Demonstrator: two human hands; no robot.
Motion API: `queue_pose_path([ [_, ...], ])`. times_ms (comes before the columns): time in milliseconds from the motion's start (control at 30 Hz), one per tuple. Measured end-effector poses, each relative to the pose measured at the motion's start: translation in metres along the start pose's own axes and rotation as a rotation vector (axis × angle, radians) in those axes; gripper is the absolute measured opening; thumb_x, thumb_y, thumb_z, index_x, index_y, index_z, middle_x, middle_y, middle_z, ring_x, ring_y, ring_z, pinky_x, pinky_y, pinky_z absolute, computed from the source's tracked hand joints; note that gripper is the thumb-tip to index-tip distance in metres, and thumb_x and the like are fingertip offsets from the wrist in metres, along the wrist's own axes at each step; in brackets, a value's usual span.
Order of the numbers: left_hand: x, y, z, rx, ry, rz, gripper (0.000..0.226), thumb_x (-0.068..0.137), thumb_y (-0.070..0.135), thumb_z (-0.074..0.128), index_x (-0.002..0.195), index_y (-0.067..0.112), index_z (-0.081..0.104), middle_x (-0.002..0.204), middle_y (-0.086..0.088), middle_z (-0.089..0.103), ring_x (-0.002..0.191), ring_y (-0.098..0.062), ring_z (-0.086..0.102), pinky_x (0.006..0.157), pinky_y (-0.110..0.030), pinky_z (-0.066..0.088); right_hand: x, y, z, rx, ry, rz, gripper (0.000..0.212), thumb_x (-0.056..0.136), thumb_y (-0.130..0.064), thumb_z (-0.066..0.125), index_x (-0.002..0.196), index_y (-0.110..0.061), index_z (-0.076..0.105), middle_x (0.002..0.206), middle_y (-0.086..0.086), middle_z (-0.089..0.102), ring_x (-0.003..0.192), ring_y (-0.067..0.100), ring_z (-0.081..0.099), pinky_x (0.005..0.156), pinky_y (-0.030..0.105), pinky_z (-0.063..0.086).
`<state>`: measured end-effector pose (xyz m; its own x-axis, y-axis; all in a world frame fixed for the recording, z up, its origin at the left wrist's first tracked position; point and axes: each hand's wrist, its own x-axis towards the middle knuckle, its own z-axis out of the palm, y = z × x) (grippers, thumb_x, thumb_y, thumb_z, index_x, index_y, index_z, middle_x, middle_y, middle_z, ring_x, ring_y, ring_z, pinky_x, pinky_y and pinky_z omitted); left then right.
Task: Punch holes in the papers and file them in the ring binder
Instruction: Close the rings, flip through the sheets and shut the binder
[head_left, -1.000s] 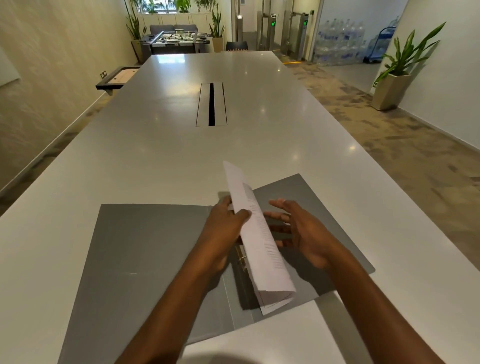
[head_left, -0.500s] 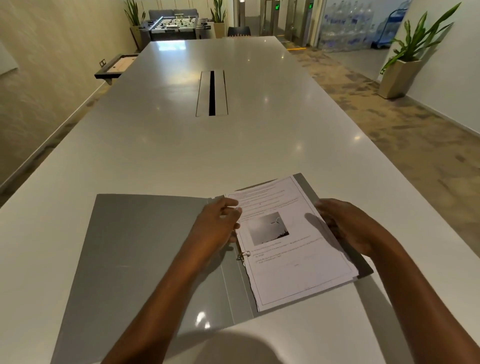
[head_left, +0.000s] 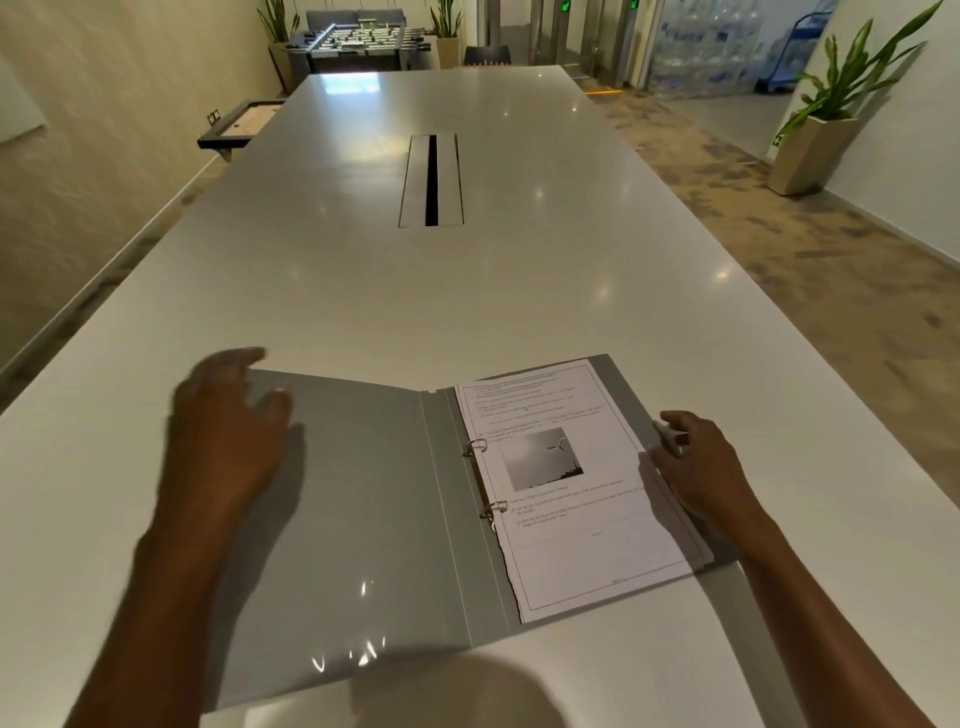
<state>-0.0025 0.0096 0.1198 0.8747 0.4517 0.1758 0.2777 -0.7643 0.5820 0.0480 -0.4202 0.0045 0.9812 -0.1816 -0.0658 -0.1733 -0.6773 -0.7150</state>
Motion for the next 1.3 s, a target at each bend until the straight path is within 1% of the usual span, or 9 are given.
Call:
queue_pose_path([
  [200,0.005,-0.047,-0.033,-0.031,-0.148,-0.321,0.087,0.09,0.048,0.076,0.157,0.005,0.039,0.153,-0.03,0.049,0.138,-0.052,0.049,0.112,-0.064,0.043,-0.004,0.009,-0.003,-0.018,0.002,0.012,0.045,0.098,-0.007,0.068,0.142,-0.007,0.059,0.133,0.016,0.066,0.104,0.019,0.06,0.094,0.033,0.049],
  [500,0.021,-0.057,-0.067,-0.483,-0.24,-0.393,0.029,0.105,0.043,0.055,0.112,0.024,0.076,0.087,0.003,0.081,0.071,-0.024,0.072,0.072,-0.041,0.052,-0.013,0.006,0.005,0.077,-0.01,0.038,0.039,0.1,-0.004,0.065,0.138,-0.01,0.063,0.134,0.012,0.067,0.113,0.02,0.062,0.097,0.034,0.052],
  [633,0.02,-0.045,-0.069,-0.738,-0.225,-0.361,0.059,0.072,0.084,0.063,0.109,0.041,0.079,0.109,-0.002,0.081,0.082,-0.02,0.074,0.082,-0.045,0.05,-0.022,-0.002,0.01,0.172,-0.042,0.059,0.039,0.101,-0.008,0.065,0.139,-0.011,0.064,0.133,0.007,0.069,0.12,0.024,0.064,0.107,0.047,0.053],
  [700,0.014,-0.032,-0.063,-0.86,-0.247,-0.347,0.048,0.091,0.074,0.055,0.11,0.037,0.079,0.131,-0.011,0.073,0.095,-0.026,0.076,0.087,-0.047,0.051,-0.027,-0.006,0.014,0.198,-0.044,0.066,0.036,0.101,-0.009,0.065,0.136,-0.013,0.066,0.131,0.005,0.07,0.118,0.022,0.065,0.107,0.048,0.054],
  [833,-0.003,-0.006,-0.043,-0.872,-0.331,-0.212,0.036,0.102,0.034,0.056,0.128,0.017,0.073,0.125,-0.024,0.073,0.114,-0.051,0.068,0.101,-0.065,0.053,-0.037,-0.011,0.022,0.231,-0.041,0.068,0.032,0.1,-0.01,0.066,0.131,-0.014,0.07,0.126,0.003,0.073,0.113,0.018,0.067,0.104,0.043,0.055],
  [967,-0.026,0.02,-0.009,-0.84,-0.334,-0.037,0.037,0.104,0.0,0.048,0.127,0.015,0.073,0.117,-0.009,0.078,0.099,-0.022,0.074,0.086,-0.03,0.062,-0.047,-0.018,0.029,0.285,-0.054,0.092,0.031,0.1,-0.01,0.066,0.13,-0.016,0.071,0.127,0.0,0.073,0.114,0.015,0.067,0.105,0.042,0.055],
  [1100,-0.031,0.014,0.045,-0.722,-0.347,0.111,0.04,0.111,0.02,0.049,0.146,0.035,0.061,0.147,0.015,0.063,0.139,-0.004,0.055,0.12,-0.038,0.04,-0.059,-0.025,0.035,0.345,-0.063,0.092,0.029,0.101,-0.013,0.065,0.129,-0.016,0.071,0.125,-0.002,0.074,0.113,0.011,0.067,0.101,0.037,0.056],
  [1200,-0.042,0.017,0.071,-0.595,-0.332,0.139,0.046,0.111,0.036,0.043,0.157,0.042,0.044,0.162,0.023,0.042,0.147,0.003,0.04,0.126,-0.029,0.028,-0.068,-0.029,0.036,0.392,-0.093,0.097,0.028,0.102,-0.019,0.064,0.129,-0.018,0.072,0.124,-0.005,0.074,0.112,0.004,0.066,0.093,0.023,0.053],
  [1300,-0.052,0.023,0.088,-0.504,-0.354,0.164,0.05,0.113,0.032,0.04,0.162,0.04,0.032,0.168,0.024,0.024,0.153,0.005,0.025,0.125,-0.017,0.015,-0.071,-0.029,0.032,0.513,-0.127,0.169,0.03,0.104,-0.028,0.063,0.131,-0.021,0.071,0.127,-0.005,0.074,0.119,0.014,0.067,0.105,0.037,0.052],
])
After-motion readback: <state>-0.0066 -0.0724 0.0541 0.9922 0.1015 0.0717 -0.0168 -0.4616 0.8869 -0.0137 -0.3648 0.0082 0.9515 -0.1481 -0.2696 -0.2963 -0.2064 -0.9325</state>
